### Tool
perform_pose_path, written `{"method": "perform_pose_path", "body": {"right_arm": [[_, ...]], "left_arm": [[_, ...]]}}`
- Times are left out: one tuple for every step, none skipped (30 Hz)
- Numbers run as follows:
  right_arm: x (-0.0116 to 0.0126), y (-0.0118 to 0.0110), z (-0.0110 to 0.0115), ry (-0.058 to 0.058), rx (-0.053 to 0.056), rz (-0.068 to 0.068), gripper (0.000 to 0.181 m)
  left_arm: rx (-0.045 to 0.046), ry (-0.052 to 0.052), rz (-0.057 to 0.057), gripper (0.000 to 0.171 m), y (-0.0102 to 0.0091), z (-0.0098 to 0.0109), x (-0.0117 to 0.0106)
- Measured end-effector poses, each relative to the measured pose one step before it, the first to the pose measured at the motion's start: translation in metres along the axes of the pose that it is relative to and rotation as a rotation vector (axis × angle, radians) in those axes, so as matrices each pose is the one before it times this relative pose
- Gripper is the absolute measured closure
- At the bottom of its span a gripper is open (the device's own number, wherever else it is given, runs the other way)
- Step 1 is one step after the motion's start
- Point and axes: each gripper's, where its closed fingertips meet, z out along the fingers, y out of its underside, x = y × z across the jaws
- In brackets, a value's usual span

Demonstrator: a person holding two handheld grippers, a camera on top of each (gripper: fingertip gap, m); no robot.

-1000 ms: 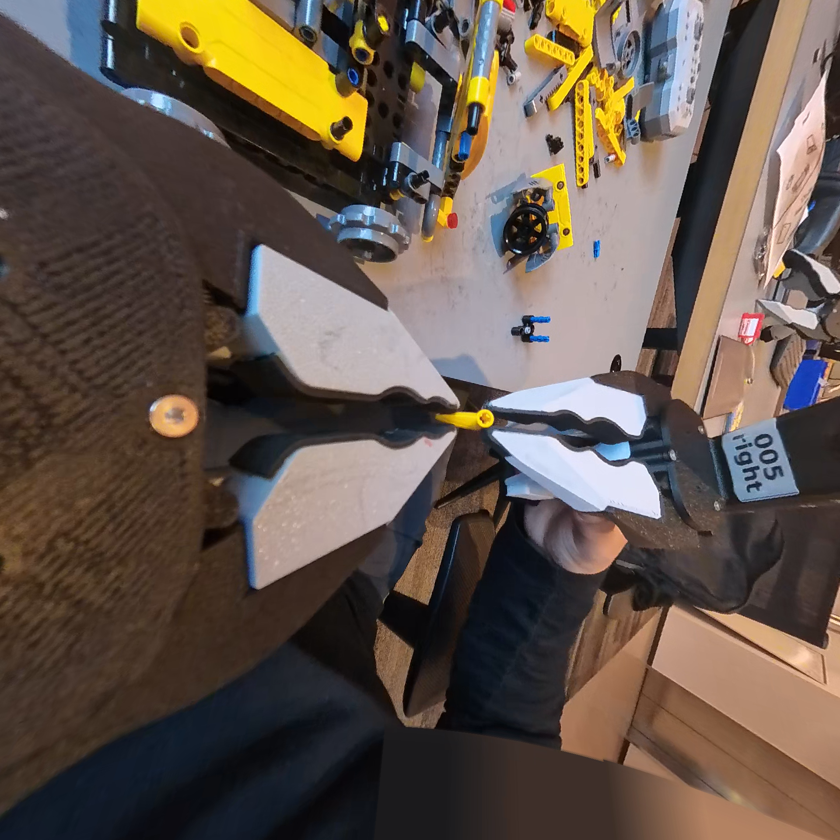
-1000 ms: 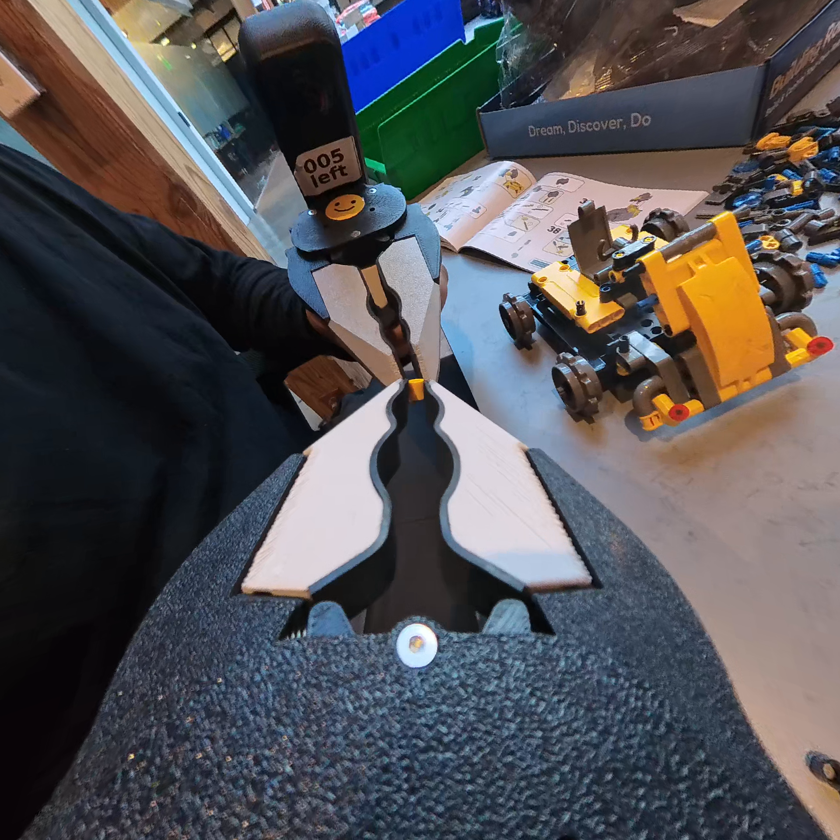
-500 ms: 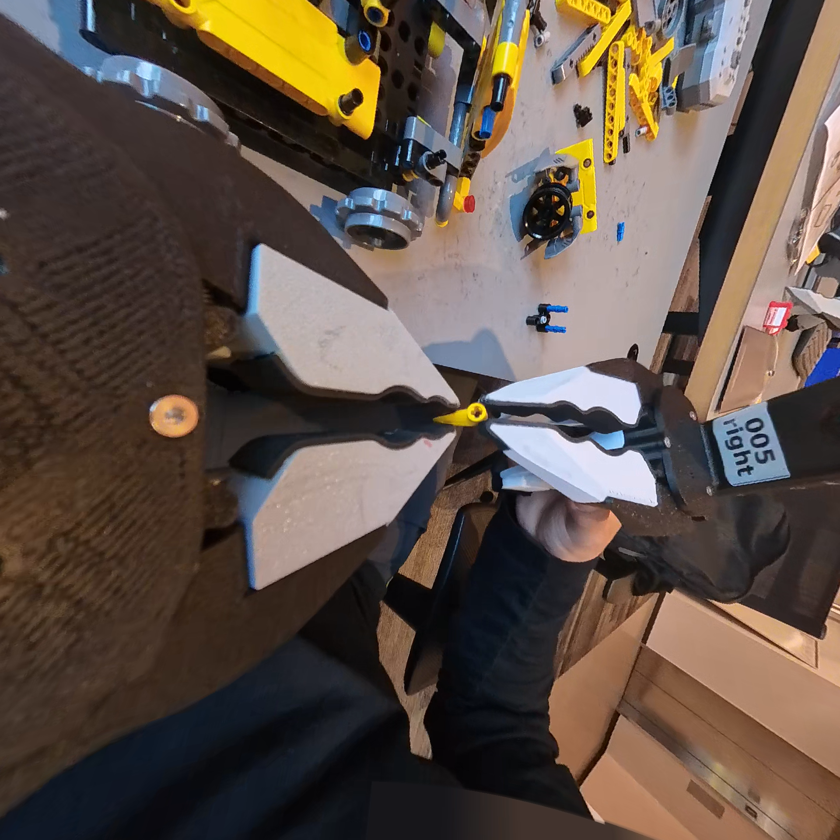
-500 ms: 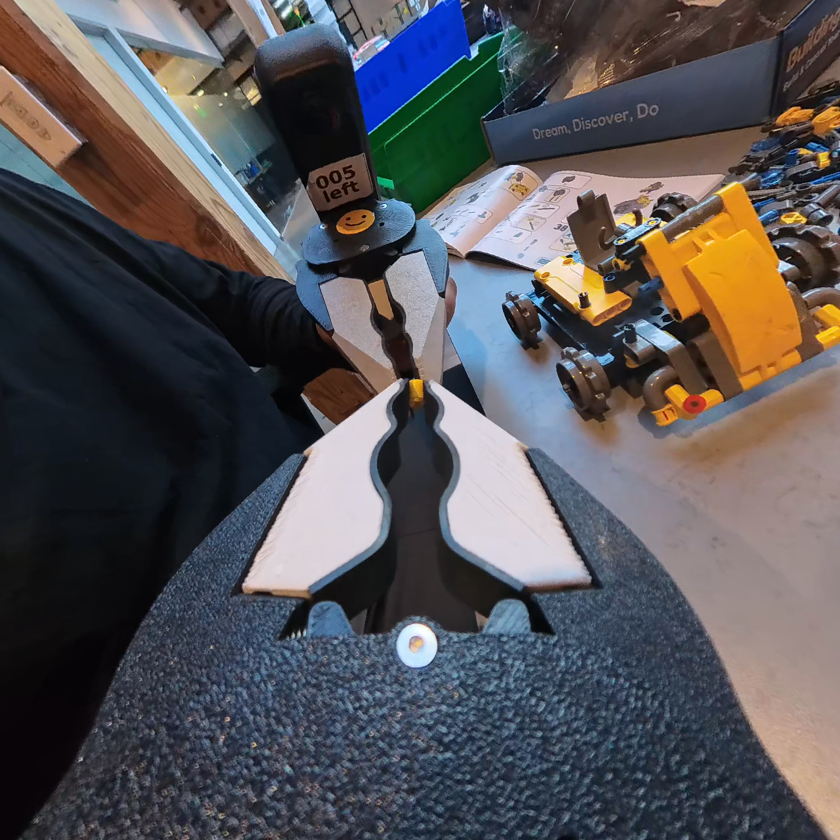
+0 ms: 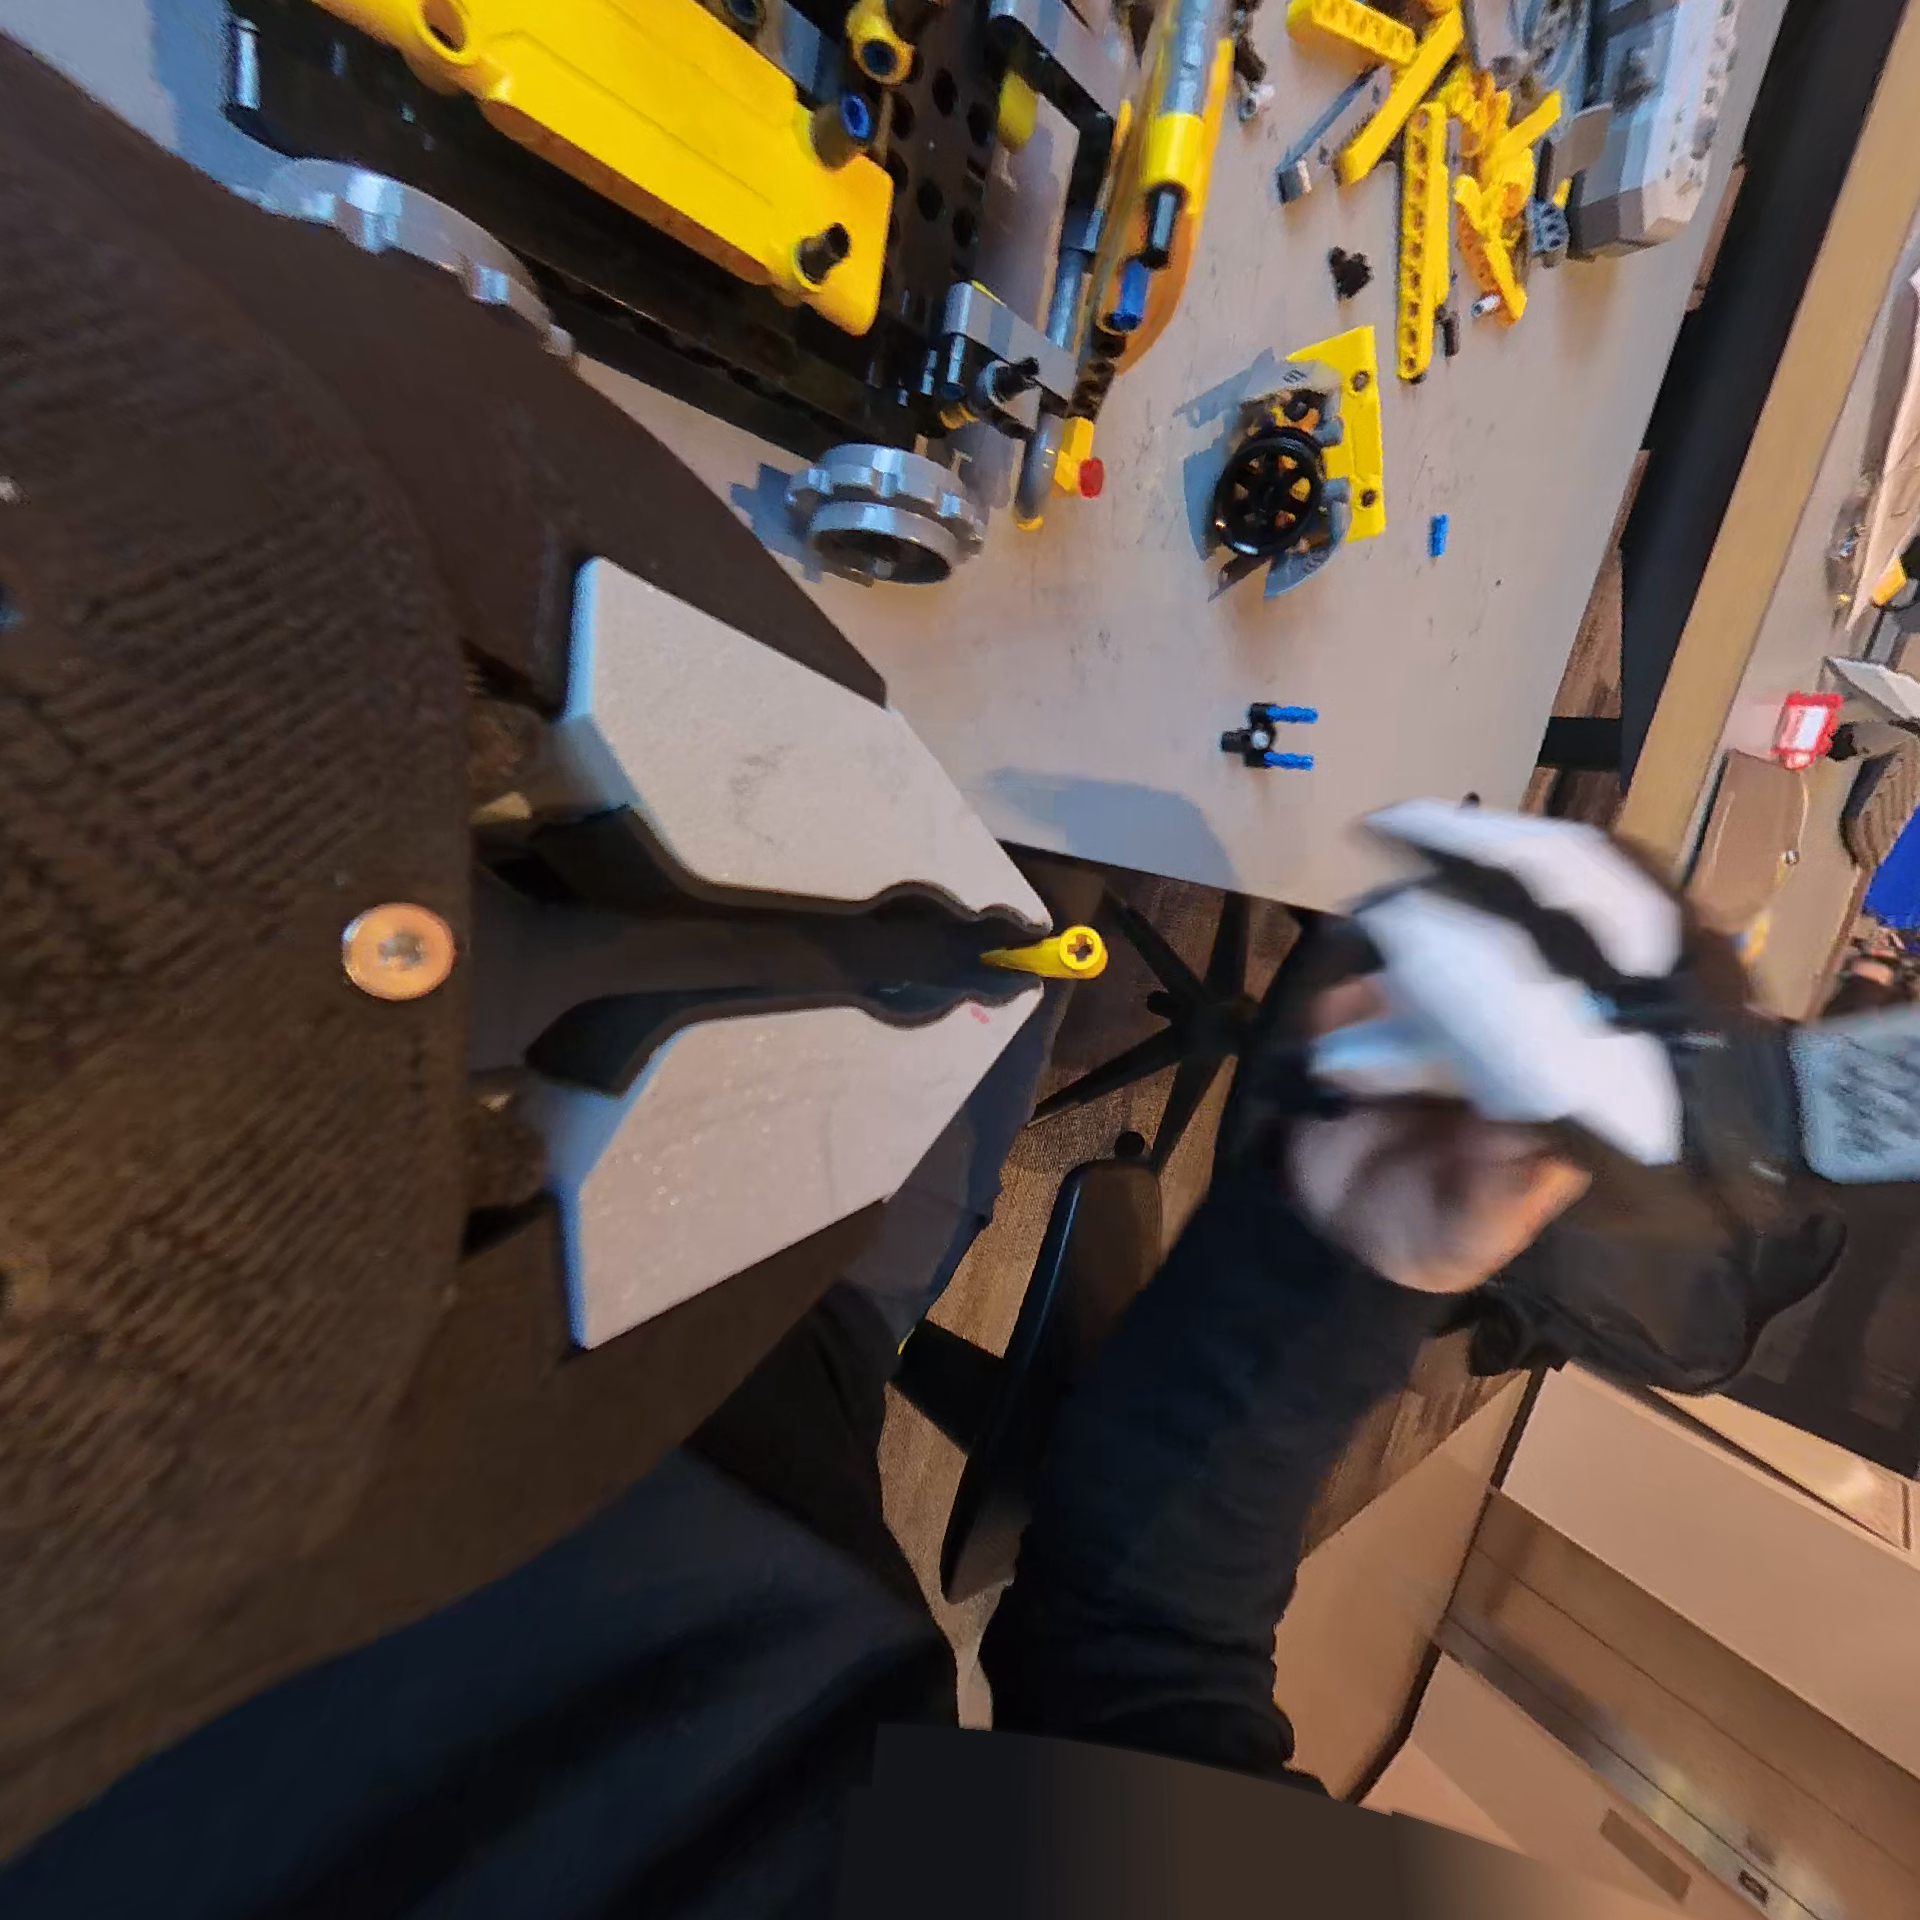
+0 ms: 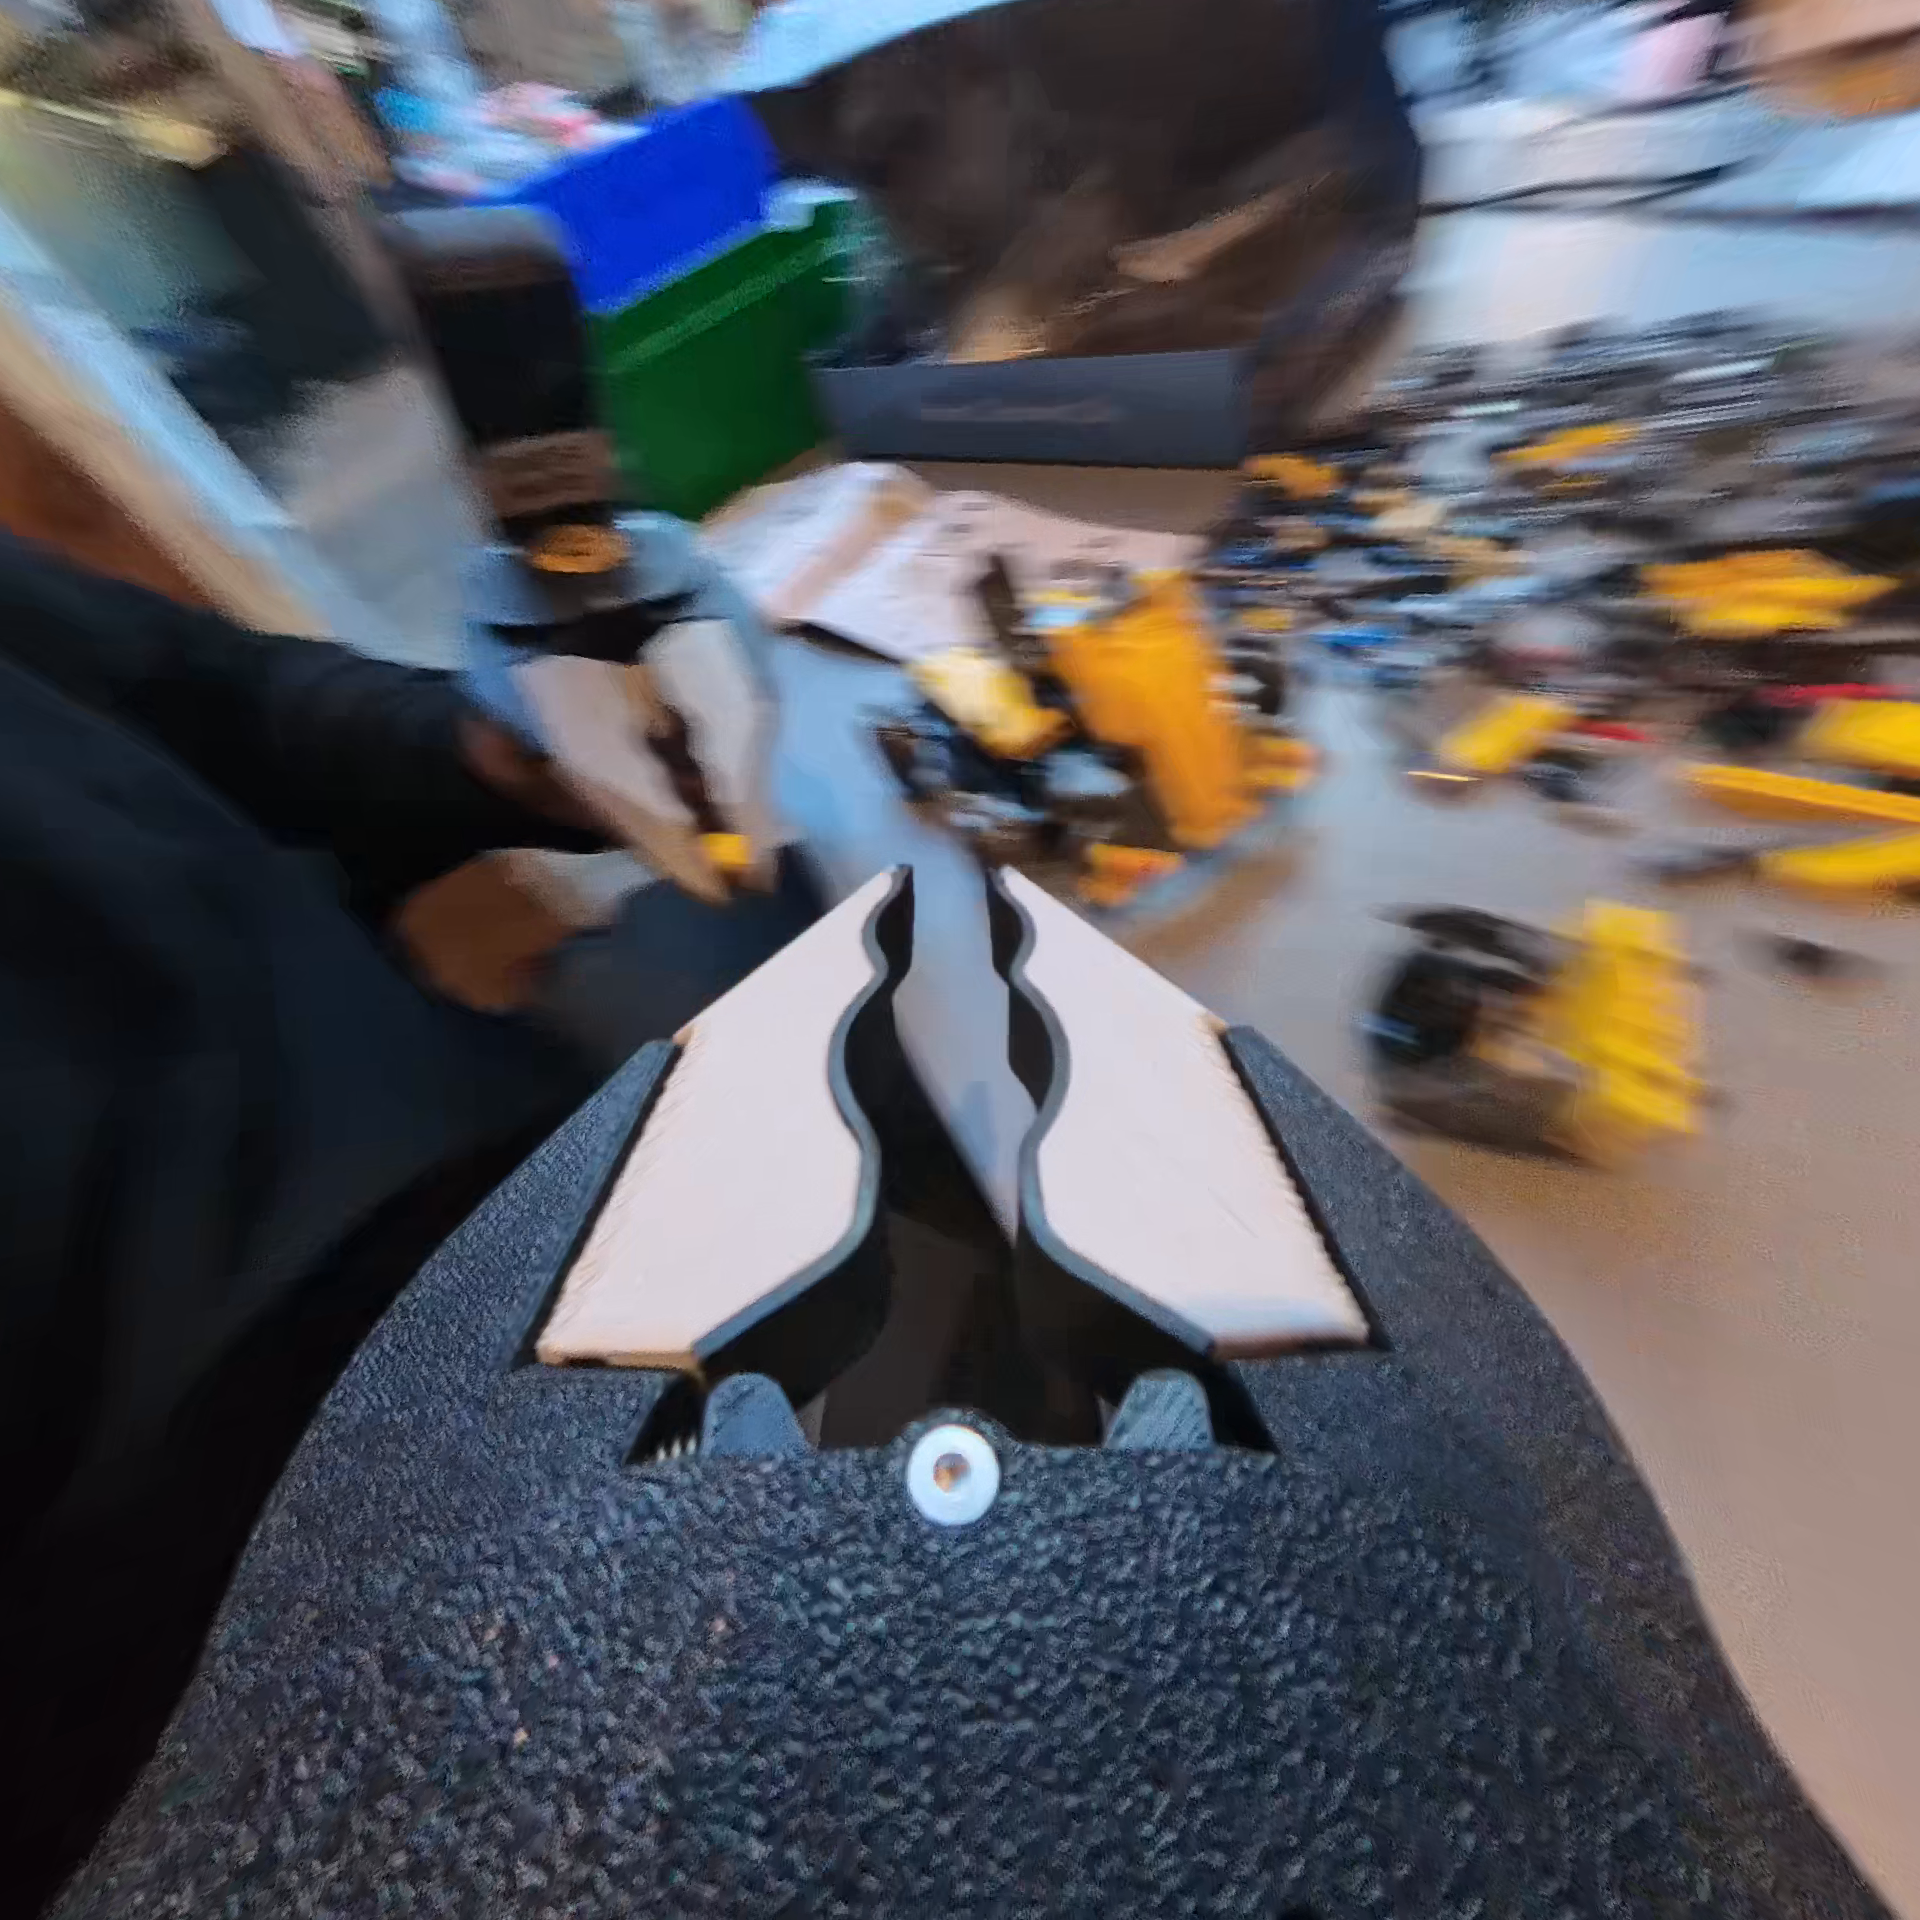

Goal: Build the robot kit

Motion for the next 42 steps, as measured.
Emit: {"method": "perform_pose_path", "body": {"right_arm": [[0.02853, -0.00150, -0.01970, 0.1365, -0.0058, -0.0233, 0.166], [0.03539, 0.00274, -0.01809, 0.1496, -0.0164, -0.0171, 0.164], [0.03728, 0.00632, -0.01371, 0.1336, -0.0182, -0.0016, 0.161], [0.03518, 0.00966, -0.00757, 0.1025, -0.0256, 0.0158, 0.158], [0.02897, 0.01188, -0.00180, 0.0639, -0.0422, 0.0276, 0.157], [0.02147, 0.01165, 0.00215, 0.0357, -0.0485, 0.0235, 0.157], [0.01550, 0.00933, 0.00438, 0.0240, -0.0413, 0.0118, 0.157], [0.01068, 0.00678, 0.00570, 0.0157, -0.0324, 0.0038, 0.157], [0.00635, 0.00451, 0.00619, 0.0043, -0.0276, 0.0019, 0.157], [0.00255, 0.00201, 0.00601, -0.0085, -0.0222, 0.0026, 0.157], [0.00047, -0.00006, 0.00546, -0.0145, -0.0162, 0.0023, 0.156], [0.00055, -0.00153, 0.00492, -0.0112, -0.0111, -0.0007, 0.156], [0.00080, -0.00249, 0.00444, -0.0070, -0.0069, -0.0067, 0.157], [0.00098, -0.00179, 0.00427, -0.0042, -0.0103, -0.0110, 0.159], [0.00226, 0.00023, 0.00438, 0.0019, -0.0207, -0.0107, 0.160], [0.00309, 0.00149, 0.00418, 0.0053, -0.0253, -0.0098, 0.163], [0.00214, 0.00141, 0.00369, 0.0013, -0.0187, -0.0076, 0.163], [0.00067, 0.00084, 0.00314, -0.0060, -0.0114, -0.0024, 0.163], [-0.00008, -0.00061, 0.00192, -0.0093, 0.0006, 0.0022, 0.165], [-0.00013, -0.00096, 0.00100, -0.0080, 0.0029, 0.0032, 0.167], [-0.00027, -0.00044, 0.00074, -0.0067, 0.0004, -0.0017, 0.171], [-0.00116, -0.00029, 0.00073, -0.0086, 0.0005, -0.0084, 0.176], [-0.00233, -0.00022, 0.00046, -0.0113, 0.0008, -0.0081, 0.176], [-0.00348, 0.00049, -0.00025, -0.0135, -0.0045, -0.0020, 0.176], [-0.00430, 0.00079, -0.00148, -0.0091, -0.0085, 0.0005, 0.177], [-0.00613, -0.00100, -0.00359, -0.0028, 0.0031, -0.0057, 0.177], [-0.00951, -0.00413, -0.00599, -0.0043, 0.0212, -0.0138, 0.176], [-0.01356, -0.00655, -0.00812, -0.0118, 0.0301, -0.0173, 0.176], [-0.01741, -0.00795, -0.00883, -0.0192, 0.0288, -0.0174, 0.176], [-0.02189, -0.00833, -0.00810, -0.0292, 0.0179, -0.0186, 0.177], [-0.02514, -0.00742, -0.00574, -0.0322, 0.0030, -0.0286, 0.176], [-0.02513, -0.00544, -0.00173, -0.0218, -0.0108, -0.0438, 0.177], [-0.02316, -0.00281, 0.00307, -0.0133, -0.0236, -0.0539, 0.177], [-0.02004, -0.00002, 0.00741, -0.0096, -0.0338, -0.0518, 0.176], [-0.01557, 0.00231, 0.01056, -0.0054, -0.0395, -0.0384, 0.176], [-0.01102, 0.00285, 0.01207, -0.0012, -0.0343, -0.0200, 0.177], [-0.00791, 0.00257, 0.01183, -0.0047, -0.0231, -0.0039, 0.176], [-0.00488, 0.00259, 0.01076, -0.0050, -0.0160, 0.0086, 0.176], [-0.00062, 0.00311, 0.00898, 0.0084, -0.0166, 0.0168, 0.177], [0.00174, 0.00333, 0.00678, 0.0174, -0.0173, 0.0194, 0.176], [0.00037, 0.00190, 0.00486, 0.0089, -0.0096, 0.0178, 0.176], [-0.00125, 0.00075, 0.00328, 0.0011, -0.0020, 0.0145, 0.176]], "left_arm": [[-0.00611, 0.0006, -0.0121, 0.168, 0.00211, 0.00004, -0.00129], [-0.00801, 0.0012, -0.0128, 0.168, 0.00239, 0.00056, -0.00142], [-0.00727, 0.0017, -0.0110, 0.168, 0.00219, 0.00097, -0.00100], [-0.00473, 0.0034, -0.0067, 0.168, 0.00155, 0.00109, -0.00025], [-0.00568, 0.0017, -0.0024, 0.168, 0.00140, 0.00115, 0.00014], [-0.00796, -0.0021, 0.0019, 0.168, 0.00147, 0.00110, 0.00000], [-0.00658, -0.0053, 0.0060, 0.168, 0.00123, 0.00100, -0.00005], [-0.00495, -0.0066, 0.0075, 0.168, 0.00085, 0.00073, -0.00015], [-0.00430, -0.0061, 0.0053, 0.168, 0.00091, 0.00066, -0.00021], [-0.00394, -0.0033, 0.0020, 0.168, 0.00085, 0.00067, 0.00004], [-0.00259, -0.0010, -0.0004, 0.168, 0.00083, 0.00059, 0.00017], [-0.00213, -0.0003, -0.0024, 0.168, 0.00075, 0.00050, -0.00013], [-0.00214, -0.0009, -0.0037, 0.168, 0.00088, 0.00034, -0.00026], [-0.00150, -0.0011, -0.0040, 0.168, 0.00078, 0.00020, -0.00051], [-0.00132, 0.0000, -0.0046, 0.168, 0.00057, 0.00003, -0.00040], [-0.00035, -0.0005, -0.0040, 0.168, 0.00038, -0.00007, -0.00052], [0.00013, -0.0008, -0.0027, 0.168, 0.00028, -0.00032, -0.00044], [-0.00010, -0.0005, -0.0016, 0.168, 0.00026, -0.00050, -0.00047], [0.00108, -0.0019, -0.0005, 0.168, 0.00001, -0.00069, -0.00067], [0.00141, -0.0013, -0.0005, 0.168, -0.00009, -0.00066, -0.00071], [0.00088, -0.0001, -0.0018, 0.168, -0.00002, -0.00052, -0.00058], [0.00142, 0.0006, -0.0028, 0.168, 0.00011, -0.00042, -0.00071], [0.00100, 0.0025, -0.0034, 0.168, 0.00008, -0.00019, -0.00036], [-0.00094, 0.0032, -0.0039, 0.167, 0.00044, 0.00000, -0.00023], [-0.00181, 0.0017, -0.0026, 0.167, 0.00049, -0.00009, -0.00013], [-0.00111, 0.0001, 0.0002, 0.167, 0.00037, -0.00044, -0.00011], [-0.00021, -0.0018, 0.0020, 0.167, 0.00039, -0.00071, -0.00013], [0.00036, -0.0031, 0.0023, 0.167, 0.00028, -0.00095, -0.00012], [0.00096, -0.0027, 0.0009, 0.168, 0.00040, -0.00092, -0.00035], [0.00075, -0.0018, -0.0016, 0.167, 0.00059, -0.00063, -0.00054], [0.00012, -0.0013, -0.0042, 0.167, 0.00061, -0.00012, -0.00083], [-0.00004, -0.0011, -0.0060, 0.168, 0.00056, 0.00024, -0.00107], [-0.00225, -0.0015, -0.0071, 0.168, 0.00063, 0.00068, -0.00137], [-0.00480, -0.0015, -0.0084, 0.167, 0.00088, 0.00101, -0.00128], [-0.00414, 0.0003, -0.0086, 0.168, 0.00075, 0.00113, -0.00068], [-0.00429, -0.0003, -0.0077, 0.168, 0.00075, 0.00101, -0.00038], [-0.00481, -0.0025, -0.0058, 0.167, 0.00082, 0.00069, -0.00023], [-0.00272, -0.0034, -0.0022, 0.168, 0.00056, 0.00013, 0.00017], [-0.00109, -0.0042, 0.0012, 0.168, 0.00049, -0.00032, 0.00048], [-0.00011, -0.0040, 0.0029, 0.167, 0.00030, -0.00065, 0.00067], [-0.00003, -0.0050, 0.0034, 0.168, 0.00042, -0.00075, 0.00043], [-0.00063, -0.0044, 0.0033, 0.167, 0.00052, -0.00074, 0.00036]]}}
